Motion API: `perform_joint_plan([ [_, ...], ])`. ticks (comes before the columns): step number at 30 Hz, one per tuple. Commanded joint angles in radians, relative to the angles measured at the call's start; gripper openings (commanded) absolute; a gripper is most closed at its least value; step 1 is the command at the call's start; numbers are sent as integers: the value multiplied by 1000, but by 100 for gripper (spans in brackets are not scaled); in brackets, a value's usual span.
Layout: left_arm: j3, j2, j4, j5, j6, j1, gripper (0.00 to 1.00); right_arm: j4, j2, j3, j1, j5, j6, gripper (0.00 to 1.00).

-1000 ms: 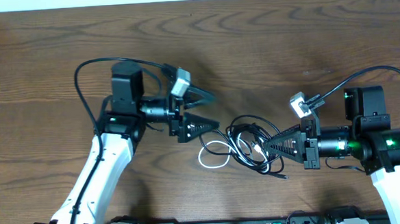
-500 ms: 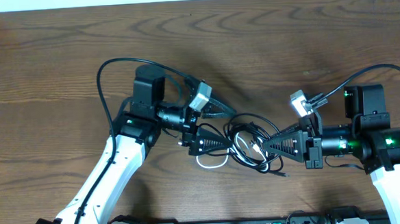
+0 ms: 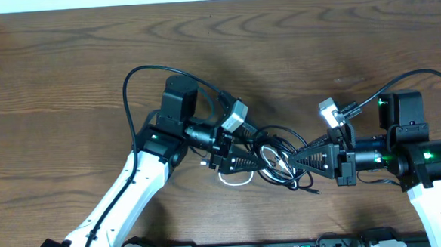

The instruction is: Untangle cables

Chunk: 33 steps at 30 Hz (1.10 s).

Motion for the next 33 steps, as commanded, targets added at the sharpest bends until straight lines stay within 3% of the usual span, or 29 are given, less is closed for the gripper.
perform_joint_plan([
  [1,7,-9,5,21,17,-15,45,4,0,12,7,-67,-21,1],
  [8,7,-9,5,21,16,-15,8,4,0,12,7,-67,-20,1],
  [13,7,-9,5,11,5,-14,8,4,0,12,7,-3,-15,1],
  [17,7,-9,5,-186,-153,-14,8,3,0,12,7,234,53,2],
  [21,7,-9,1,-474,-330,-14,7,3,0,12,7,493,145,20],
  [25,7,-9,-2,-681,-426,-14,8,3,0,12,7,563,167,45],
  [30,7,-9,-3,-748,-489,-14,7,3,0,12,7,565,168,51],
  [33,7,-9,-8,-752,-496,-14,8,8,0,12,7,565,217,62],
])
